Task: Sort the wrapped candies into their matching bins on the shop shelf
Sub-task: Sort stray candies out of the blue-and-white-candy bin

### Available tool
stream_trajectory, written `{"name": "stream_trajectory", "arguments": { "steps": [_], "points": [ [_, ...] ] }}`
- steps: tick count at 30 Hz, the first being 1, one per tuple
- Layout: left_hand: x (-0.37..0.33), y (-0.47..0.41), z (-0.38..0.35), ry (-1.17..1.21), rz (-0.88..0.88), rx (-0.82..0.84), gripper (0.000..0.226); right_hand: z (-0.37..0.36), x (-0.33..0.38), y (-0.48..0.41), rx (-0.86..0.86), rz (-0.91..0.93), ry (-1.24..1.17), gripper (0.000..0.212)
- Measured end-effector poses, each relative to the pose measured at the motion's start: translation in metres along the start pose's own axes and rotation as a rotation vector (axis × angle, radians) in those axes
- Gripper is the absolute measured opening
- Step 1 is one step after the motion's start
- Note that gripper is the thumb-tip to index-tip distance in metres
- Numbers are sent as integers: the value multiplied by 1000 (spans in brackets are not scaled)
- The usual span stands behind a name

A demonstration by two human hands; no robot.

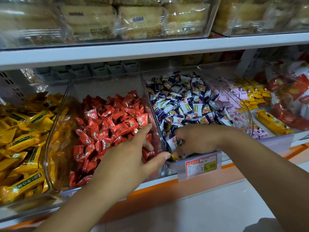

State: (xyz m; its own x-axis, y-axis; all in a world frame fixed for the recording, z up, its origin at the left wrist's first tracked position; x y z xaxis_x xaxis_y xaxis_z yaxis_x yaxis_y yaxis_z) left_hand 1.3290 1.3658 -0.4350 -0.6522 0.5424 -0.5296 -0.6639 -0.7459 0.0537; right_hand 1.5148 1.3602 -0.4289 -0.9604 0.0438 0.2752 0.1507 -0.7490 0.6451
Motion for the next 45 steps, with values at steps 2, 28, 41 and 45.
{"name": "stream_trajectory", "arguments": {
  "steps": [2,28,41,45],
  "points": [
    [0,0,0,-5,3,1,98,5,-6,6,-70,27,-97,31],
    [-26,-32,21,136,-156,-370,44,32,-34,35,-617,236,-924,15],
    [-22,-12,21,235,-34,-170,48,26,-48,62,-342,-233,0,78],
    [-25,-10,8,120,108,-6,92,10,-42,34,-258,-285,95,108]
  ]
}}
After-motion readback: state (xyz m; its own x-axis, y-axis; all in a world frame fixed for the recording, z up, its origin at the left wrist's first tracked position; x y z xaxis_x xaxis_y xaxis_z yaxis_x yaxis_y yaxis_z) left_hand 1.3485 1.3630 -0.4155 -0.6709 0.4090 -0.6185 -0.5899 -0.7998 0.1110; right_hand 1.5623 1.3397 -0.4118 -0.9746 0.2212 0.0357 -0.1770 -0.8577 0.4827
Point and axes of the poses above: each hand's wrist, its own y-axis away from the middle knuckle, its own z-axis out of the back of the hand, x = y × z, the point moved 3 cm from there along -y, towards the middle knuckle, and after that the axes turned 8 degrees about x, right-handed, at the moved point
